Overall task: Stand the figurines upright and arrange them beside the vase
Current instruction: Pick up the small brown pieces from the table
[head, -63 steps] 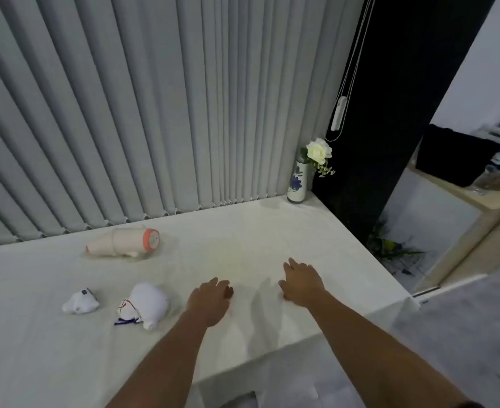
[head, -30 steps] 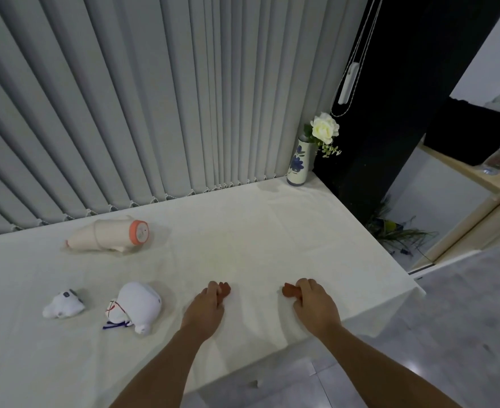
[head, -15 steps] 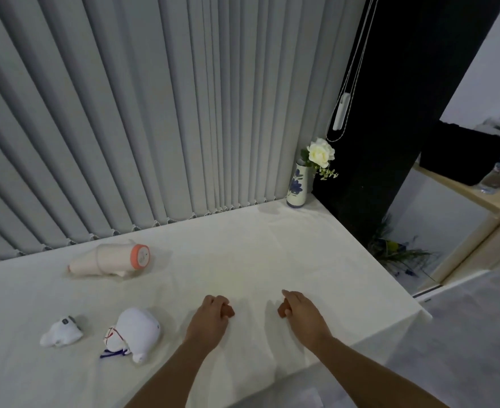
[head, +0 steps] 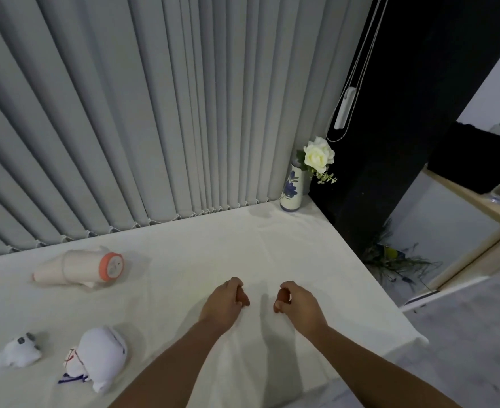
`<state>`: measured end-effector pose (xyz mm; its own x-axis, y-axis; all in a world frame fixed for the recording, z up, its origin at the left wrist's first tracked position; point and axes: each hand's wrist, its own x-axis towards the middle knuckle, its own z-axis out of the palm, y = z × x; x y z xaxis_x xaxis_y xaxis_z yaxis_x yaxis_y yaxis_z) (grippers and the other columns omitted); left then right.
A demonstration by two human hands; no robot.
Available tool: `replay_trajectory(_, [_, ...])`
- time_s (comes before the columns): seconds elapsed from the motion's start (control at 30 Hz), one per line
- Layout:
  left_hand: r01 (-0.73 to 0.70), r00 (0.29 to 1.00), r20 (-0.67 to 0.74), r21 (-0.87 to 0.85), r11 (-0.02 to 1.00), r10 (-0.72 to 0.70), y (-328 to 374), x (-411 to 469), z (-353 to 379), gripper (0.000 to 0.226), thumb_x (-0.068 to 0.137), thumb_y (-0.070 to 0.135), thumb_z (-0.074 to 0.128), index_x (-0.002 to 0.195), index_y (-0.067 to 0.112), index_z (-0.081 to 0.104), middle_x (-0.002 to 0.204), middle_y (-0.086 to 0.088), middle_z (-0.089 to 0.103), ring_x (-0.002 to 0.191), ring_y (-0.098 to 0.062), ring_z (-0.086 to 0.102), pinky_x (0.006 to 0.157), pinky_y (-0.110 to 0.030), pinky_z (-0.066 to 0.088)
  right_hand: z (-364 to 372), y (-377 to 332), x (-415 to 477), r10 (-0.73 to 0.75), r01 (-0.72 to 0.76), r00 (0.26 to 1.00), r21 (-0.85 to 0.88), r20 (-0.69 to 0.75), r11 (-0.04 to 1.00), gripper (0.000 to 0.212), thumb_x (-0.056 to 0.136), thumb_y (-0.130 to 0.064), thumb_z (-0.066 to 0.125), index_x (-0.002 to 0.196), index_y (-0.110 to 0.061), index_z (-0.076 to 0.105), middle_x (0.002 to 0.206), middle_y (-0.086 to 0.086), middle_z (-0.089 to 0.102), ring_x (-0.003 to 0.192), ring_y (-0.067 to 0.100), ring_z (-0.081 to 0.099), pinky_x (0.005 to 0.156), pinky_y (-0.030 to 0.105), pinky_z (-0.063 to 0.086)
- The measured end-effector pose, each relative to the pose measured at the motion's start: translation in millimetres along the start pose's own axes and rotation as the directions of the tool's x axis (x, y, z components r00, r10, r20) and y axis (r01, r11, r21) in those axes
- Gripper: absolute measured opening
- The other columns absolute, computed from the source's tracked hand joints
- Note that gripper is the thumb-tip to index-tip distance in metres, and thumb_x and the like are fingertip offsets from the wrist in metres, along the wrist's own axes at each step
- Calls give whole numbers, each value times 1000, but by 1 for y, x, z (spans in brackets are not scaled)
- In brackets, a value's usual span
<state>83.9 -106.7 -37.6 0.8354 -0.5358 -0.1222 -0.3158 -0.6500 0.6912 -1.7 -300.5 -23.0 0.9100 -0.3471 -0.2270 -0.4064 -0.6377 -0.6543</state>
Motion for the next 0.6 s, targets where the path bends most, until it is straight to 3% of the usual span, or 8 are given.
replay_trajectory(0.13, [-46,999,8,18,999,46,16,20,16,42,74,-2,46,110,19,49,95,9,70,94,-14,61,85,-39,52,-24,17,19,34,-31,998,48,-54,998,29,85,-11,62,110,-23,55,79,-11,67,79,5,63,77,20,49])
replay_trajectory(0.4, [-55,998,9,50,997,54,44,48,41,44,77,2,47,116,20,46,94,10,69,96,-15,57,85,-38,51,-35,22,37,-6,7,999,24,-35,1000,32,84,-9,62,108,-24,48,81,-9,65,72,4,59,66,16,46])
replay_trajectory(0.6, [-79,996,47,65,995,76,52,61,46,32,75,5,42,102,22,46,89,10,70,88,-15,61,79,-41,54,-30,23,43,-34,34,999,0,-29,999,22,82,-9,61,92,-24,48,81,-5,63,76,13,61,68,26,51])
